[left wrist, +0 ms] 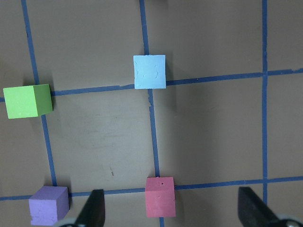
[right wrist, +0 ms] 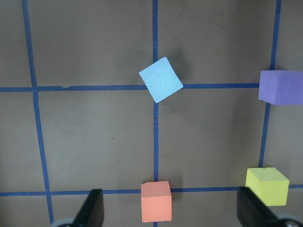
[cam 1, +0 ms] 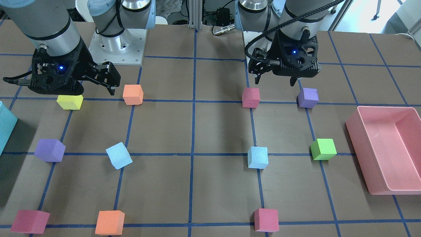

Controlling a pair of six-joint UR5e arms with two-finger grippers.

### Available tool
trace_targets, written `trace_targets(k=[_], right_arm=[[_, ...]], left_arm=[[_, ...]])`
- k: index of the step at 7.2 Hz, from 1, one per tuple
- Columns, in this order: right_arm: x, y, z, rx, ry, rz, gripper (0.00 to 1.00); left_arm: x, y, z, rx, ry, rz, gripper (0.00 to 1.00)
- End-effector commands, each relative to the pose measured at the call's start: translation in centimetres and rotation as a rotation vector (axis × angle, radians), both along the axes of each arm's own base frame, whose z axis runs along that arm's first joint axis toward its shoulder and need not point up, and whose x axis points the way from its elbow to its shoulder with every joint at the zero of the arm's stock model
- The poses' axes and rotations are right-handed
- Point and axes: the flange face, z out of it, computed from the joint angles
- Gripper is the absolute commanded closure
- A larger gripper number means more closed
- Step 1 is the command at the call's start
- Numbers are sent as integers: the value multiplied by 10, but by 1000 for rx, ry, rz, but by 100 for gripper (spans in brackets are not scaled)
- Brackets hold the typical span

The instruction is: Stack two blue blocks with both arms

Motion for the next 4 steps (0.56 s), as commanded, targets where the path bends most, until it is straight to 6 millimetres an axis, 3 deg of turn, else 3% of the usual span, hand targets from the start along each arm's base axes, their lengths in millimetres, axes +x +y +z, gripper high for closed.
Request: trace_targets(k=[1, 4], right_arm=[[-1, 1, -4, 7, 1, 0, 0], [0, 3, -8, 18, 1, 9, 0]], left_arm=[[0, 2, 1, 0, 0, -4, 0], [2, 5, 3, 7, -2, -3, 0]])
